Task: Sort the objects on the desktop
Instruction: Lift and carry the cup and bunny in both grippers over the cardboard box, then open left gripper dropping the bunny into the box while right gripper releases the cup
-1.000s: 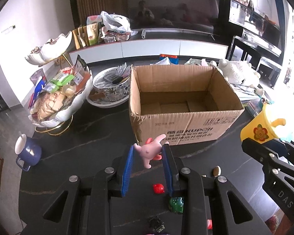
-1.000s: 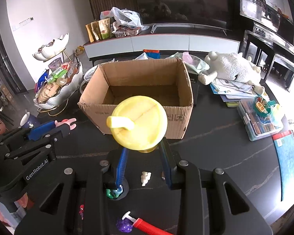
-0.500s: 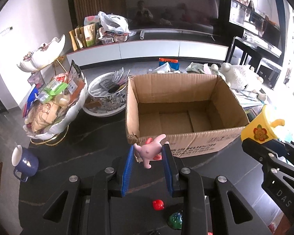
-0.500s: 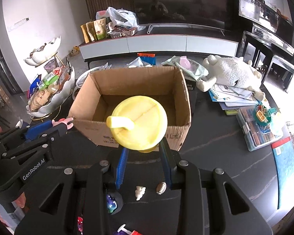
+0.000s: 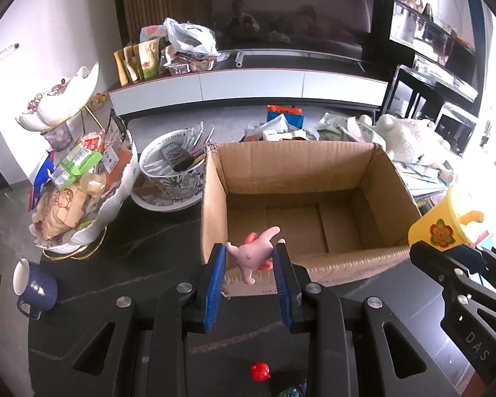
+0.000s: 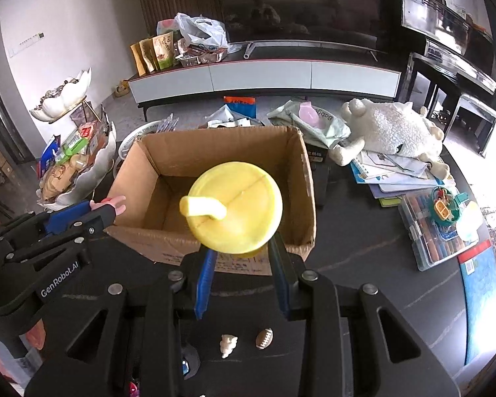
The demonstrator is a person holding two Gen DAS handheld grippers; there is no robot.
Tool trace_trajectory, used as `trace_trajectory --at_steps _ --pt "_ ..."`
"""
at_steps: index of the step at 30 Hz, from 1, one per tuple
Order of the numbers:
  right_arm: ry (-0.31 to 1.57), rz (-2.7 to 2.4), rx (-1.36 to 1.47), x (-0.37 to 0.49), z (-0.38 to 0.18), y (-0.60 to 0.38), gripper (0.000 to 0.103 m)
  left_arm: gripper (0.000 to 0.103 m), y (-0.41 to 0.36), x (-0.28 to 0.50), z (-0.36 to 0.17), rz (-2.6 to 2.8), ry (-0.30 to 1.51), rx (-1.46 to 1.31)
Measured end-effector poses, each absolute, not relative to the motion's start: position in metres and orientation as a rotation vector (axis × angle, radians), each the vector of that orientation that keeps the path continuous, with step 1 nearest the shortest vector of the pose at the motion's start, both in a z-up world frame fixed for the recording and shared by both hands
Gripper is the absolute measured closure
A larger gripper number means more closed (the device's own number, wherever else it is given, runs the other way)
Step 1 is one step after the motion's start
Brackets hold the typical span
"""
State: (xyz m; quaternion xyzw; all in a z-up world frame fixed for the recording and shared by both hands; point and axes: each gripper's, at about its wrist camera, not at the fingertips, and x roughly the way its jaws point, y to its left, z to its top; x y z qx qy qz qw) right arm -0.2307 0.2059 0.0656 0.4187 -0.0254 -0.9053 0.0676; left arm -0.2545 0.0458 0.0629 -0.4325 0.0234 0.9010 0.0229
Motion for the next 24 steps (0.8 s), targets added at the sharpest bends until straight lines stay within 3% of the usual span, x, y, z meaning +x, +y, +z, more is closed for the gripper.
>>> trace_trajectory --at_steps 20,24 --pt "-0.068 -2.696 1.312 -0.268 0.047 0.201 0.074 0.076 0.050 -0.286 0.046 2.760 0.018 -1.389" --pt "-0.022 -2.735 1.307 -0.268 0.047 0.200 0.068 0.063 0.048 -0.287 0.048 2.768 0.009 -1.389"
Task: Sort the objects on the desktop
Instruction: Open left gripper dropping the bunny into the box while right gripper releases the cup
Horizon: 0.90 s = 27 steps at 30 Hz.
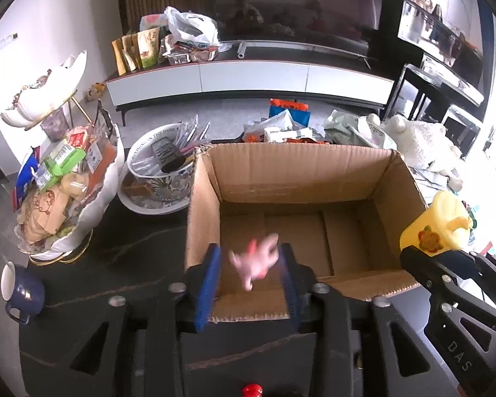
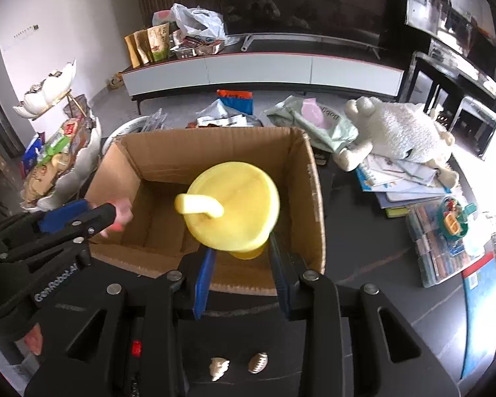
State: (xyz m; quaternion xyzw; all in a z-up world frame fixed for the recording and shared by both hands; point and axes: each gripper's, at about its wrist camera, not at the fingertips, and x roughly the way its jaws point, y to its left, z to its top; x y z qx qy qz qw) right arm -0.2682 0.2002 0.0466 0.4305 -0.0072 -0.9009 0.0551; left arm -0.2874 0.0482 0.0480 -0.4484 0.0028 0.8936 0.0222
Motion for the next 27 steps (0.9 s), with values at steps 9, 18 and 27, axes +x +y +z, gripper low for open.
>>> trace_trajectory --at_steps 9,18,27 --pt "-0.058 -2.707 1.301 -0.266 0.047 0.203 0.056 0.057 0.046 -0.286 0.051 2.766 -0.014 -1.389" --pt "-0.021 -2.736 1.256 -0.244 0.055 0.203 0.056 0.040 0.046 -0.270 0.060 2.759 0.001 -1.373" --pt "-0.026 -2.734 1.245 -0.217 0.061 0.206 0.056 0.038 0.045 -0.237 0.066 2.755 0.020 -1.354"
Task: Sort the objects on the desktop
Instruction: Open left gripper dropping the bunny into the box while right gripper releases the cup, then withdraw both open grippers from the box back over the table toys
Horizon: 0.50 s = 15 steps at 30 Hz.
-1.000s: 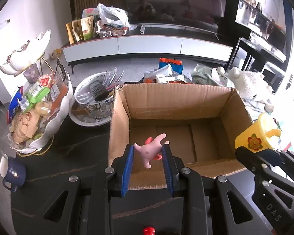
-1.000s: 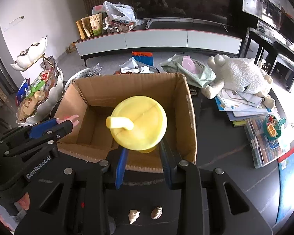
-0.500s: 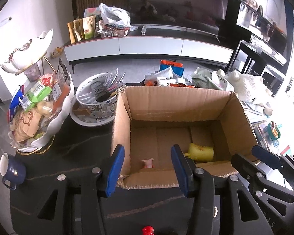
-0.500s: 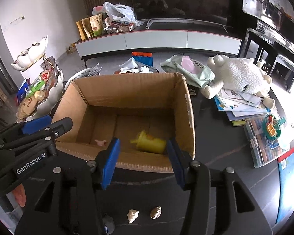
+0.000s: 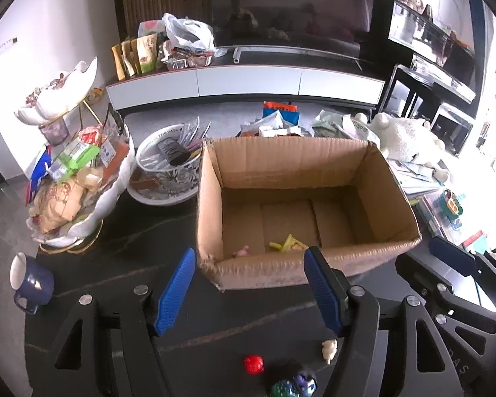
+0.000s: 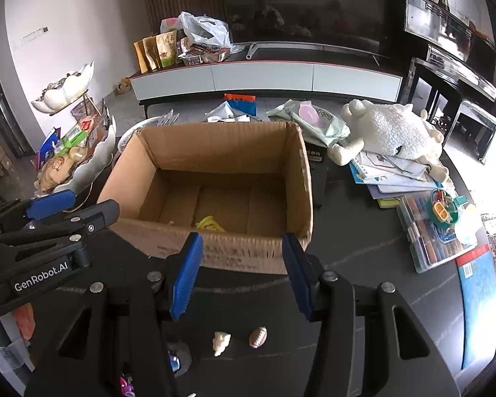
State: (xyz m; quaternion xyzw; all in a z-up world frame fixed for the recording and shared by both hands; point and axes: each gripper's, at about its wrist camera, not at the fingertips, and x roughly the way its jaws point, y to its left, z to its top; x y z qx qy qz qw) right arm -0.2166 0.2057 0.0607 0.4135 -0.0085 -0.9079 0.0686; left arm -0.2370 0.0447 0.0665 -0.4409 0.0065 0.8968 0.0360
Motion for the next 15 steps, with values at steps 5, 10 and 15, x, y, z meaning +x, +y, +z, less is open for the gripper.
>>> trace_trajectory --at_steps 5,10,15 --pt "-0.016 -2.723 1.257 -0.199 0.059 0.202 0.051 0.028 0.040 -0.219 0.065 2.774 0.014 -1.328" --pt "-0.079 -2.713 1.268 -0.185 0.053 0.205 0.036 0.022 0.033 -0.202 0.064 2.772 -0.029 -1.306" --pt "-0.047 -2.750 1.267 -0.173 0.050 0.203 0.021 0.020 0.035 -0.188 0.058 2.747 0.018 -1.320"
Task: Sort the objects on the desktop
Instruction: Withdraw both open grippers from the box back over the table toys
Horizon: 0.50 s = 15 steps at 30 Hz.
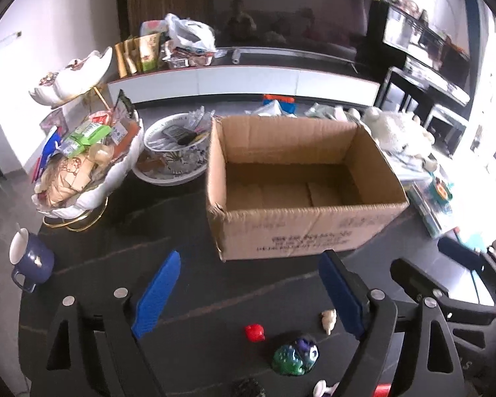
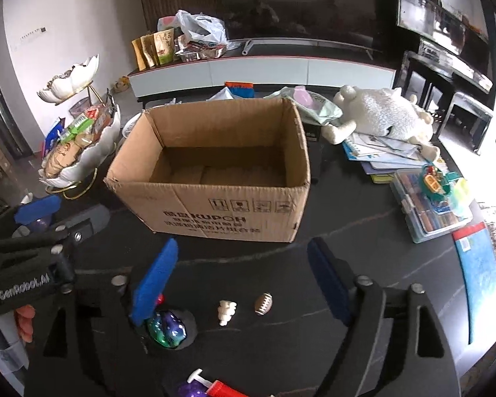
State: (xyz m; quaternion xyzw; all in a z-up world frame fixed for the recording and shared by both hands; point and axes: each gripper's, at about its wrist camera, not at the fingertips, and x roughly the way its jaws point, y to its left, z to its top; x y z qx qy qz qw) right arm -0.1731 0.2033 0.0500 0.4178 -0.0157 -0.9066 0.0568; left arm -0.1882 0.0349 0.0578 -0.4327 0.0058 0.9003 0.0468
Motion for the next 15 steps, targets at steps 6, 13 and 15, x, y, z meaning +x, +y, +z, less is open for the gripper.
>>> trace_trajectory --at_steps 6,13,15 --pt "-0.067 -2.778 1.259 -0.161 0.044 0.211 0.001 0.001 0.024 -0.178 0.047 2.748 -0.019 -1.359" --pt "0.012 -2.804 1.251 -0.148 0.034 0.211 0.001 0.001 0.019 -0.166 0.034 2.725 -0.061 -1.389" --pt "0.025 -2.794 1.260 -0.143 0.029 0.210 0.001 0.001 0.016 -0.163 0.033 2.734 -0.077 -1.380"
